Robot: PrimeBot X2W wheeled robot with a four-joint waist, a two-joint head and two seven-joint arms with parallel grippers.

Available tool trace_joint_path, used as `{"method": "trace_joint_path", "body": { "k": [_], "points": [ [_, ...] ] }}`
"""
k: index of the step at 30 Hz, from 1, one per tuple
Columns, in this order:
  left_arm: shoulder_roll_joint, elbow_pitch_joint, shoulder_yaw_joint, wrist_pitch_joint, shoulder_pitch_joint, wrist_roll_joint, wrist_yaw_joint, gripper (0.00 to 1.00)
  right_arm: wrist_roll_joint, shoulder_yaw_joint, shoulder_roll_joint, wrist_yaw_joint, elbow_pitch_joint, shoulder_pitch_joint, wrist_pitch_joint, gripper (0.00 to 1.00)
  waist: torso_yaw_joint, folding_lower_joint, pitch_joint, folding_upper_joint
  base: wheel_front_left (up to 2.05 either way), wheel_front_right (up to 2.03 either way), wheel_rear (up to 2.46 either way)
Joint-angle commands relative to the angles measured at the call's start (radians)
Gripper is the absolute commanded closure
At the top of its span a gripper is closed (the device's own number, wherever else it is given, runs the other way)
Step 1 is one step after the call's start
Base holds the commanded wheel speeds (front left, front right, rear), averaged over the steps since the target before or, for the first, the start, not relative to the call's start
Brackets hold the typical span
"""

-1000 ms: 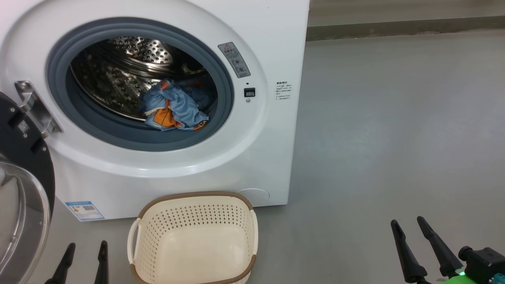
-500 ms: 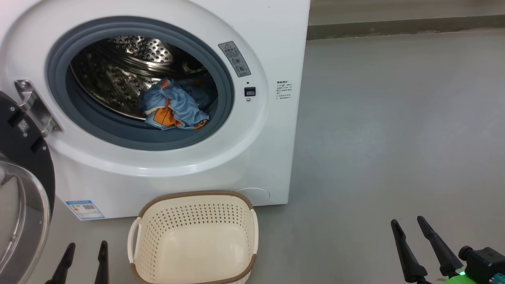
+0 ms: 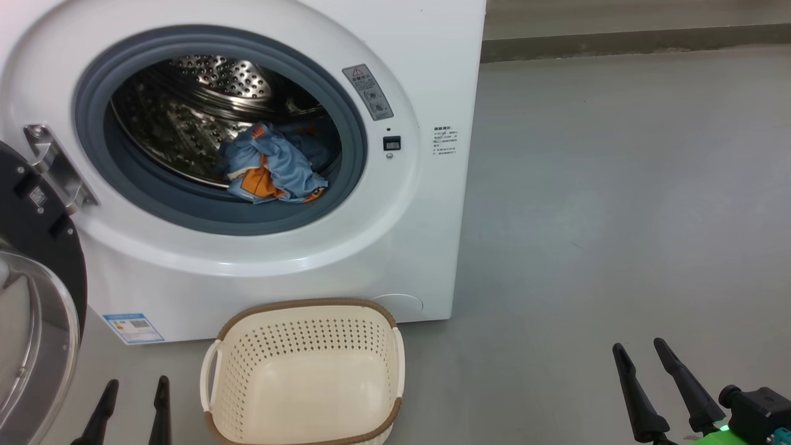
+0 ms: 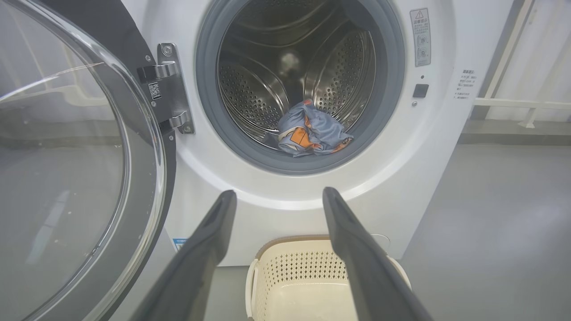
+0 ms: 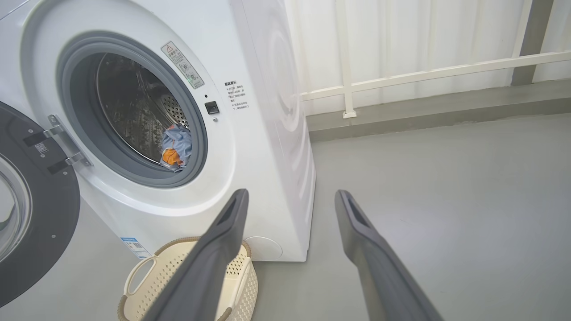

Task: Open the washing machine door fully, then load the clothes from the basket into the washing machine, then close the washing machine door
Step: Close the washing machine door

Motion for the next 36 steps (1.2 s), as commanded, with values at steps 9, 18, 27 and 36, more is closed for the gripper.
{"method": "trace_joint_path", "body": {
  "k": [9,18,27,36],
  "points": [
    [0.01,-0.032,0.038,-0.007,-0.025,-0.003,0.001,0.0,-0.009,0.007,-0.014,0.006,-0.029,-0.006,-0.008,0.0,0.001,0.0,-0.001,0.0,-0.88,0.89,-0.01],
    [0.019,-0.041,0.02,-0.007,-0.025,-0.017,0.001,0.0,-0.008,0.004,-0.014,0.006,-0.029,-0.005,-0.008,0.0,0.008,0.0,-0.002,0.0,-0.53,0.53,0.0],
    [0.014,-0.05,0.014,-0.007,-0.023,-0.013,0.001,0.0,-0.01,0.007,-0.02,0.006,-0.035,-0.008,-0.008,0.0,0.038,0.0,-0.003,0.0,0.0,0.0,0.0],
    [-0.008,-0.053,0.031,-0.007,-0.017,-0.01,0.001,0.0,-0.008,0.023,-0.029,0.006,-0.037,-0.025,-0.008,0.0,0.142,0.0,0.01,0.0,0.0,0.0,0.0]
  ]
}}
